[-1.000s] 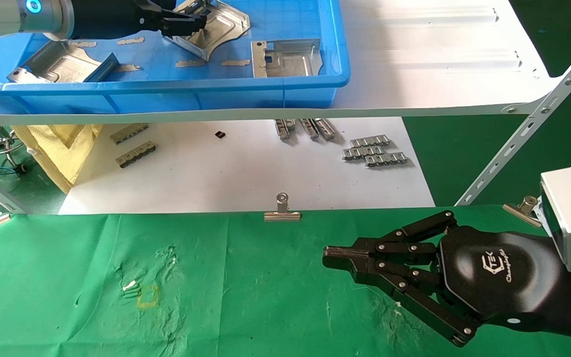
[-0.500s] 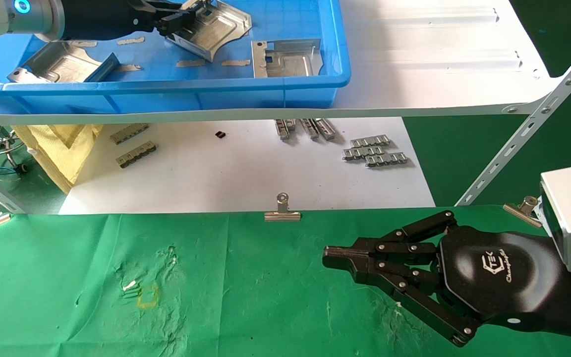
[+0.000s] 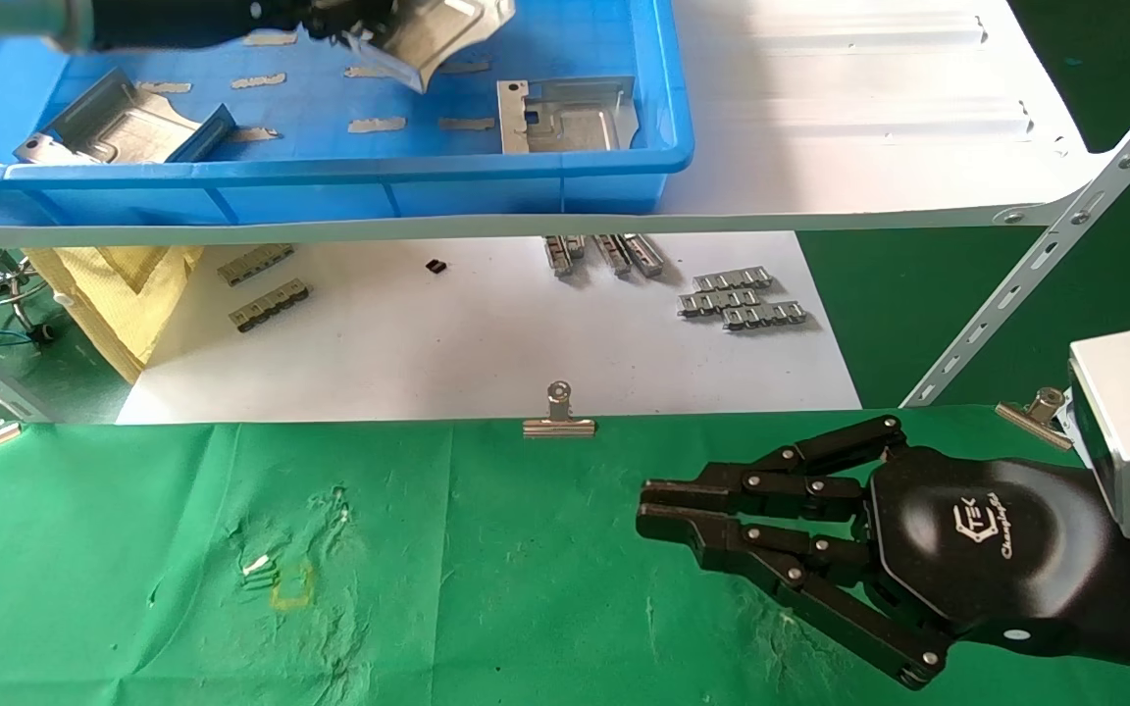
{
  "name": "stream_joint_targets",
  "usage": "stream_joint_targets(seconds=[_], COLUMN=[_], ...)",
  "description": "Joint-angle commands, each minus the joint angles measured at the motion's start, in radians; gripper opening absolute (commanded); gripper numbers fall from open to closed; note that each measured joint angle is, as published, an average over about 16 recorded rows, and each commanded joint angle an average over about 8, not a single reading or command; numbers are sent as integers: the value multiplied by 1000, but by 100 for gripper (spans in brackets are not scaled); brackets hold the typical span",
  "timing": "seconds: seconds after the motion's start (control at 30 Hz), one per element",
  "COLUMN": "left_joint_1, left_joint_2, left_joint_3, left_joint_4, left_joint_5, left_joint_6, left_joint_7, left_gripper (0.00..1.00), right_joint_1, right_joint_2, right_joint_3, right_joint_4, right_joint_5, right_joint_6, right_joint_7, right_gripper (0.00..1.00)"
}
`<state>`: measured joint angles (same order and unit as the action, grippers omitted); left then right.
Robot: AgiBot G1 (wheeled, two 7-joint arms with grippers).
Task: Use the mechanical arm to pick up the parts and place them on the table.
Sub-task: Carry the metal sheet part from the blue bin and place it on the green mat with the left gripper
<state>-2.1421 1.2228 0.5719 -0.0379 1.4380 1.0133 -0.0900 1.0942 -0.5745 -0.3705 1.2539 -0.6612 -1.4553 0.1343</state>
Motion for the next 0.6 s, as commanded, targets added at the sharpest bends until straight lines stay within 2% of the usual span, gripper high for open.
stream_joint_targets(seconds=[0.03, 0.17, 0.33, 0.47, 0.6], left_joint_1=[-4, -8, -2, 21, 60], left_joint_2=[-8, -35, -83, -121, -153], left_joint_3=[-7, -21, -45, -65, -69], left_joint_4=[-8, -23, -49, -72, -113], left_joint_5=[-10, -32, -73, -112, -144], left_joint_6=[27, 125, 307, 478, 577], left_joint_7=[12, 45, 111, 184, 250], left_gripper=[0, 0, 0, 0, 0], right_joint_1=[0, 0, 0, 0, 0], right_joint_2=[0, 0, 0, 0, 0], right_joint_3=[0, 0, 0, 0, 0], right_joint_4=[0, 0, 0, 0, 0], right_joint_5=[0, 0, 0, 0, 0], right_joint_6=[0, 0, 0, 0, 0], right_joint_7=[0, 0, 0, 0, 0], right_gripper=[100, 100, 100, 100, 100])
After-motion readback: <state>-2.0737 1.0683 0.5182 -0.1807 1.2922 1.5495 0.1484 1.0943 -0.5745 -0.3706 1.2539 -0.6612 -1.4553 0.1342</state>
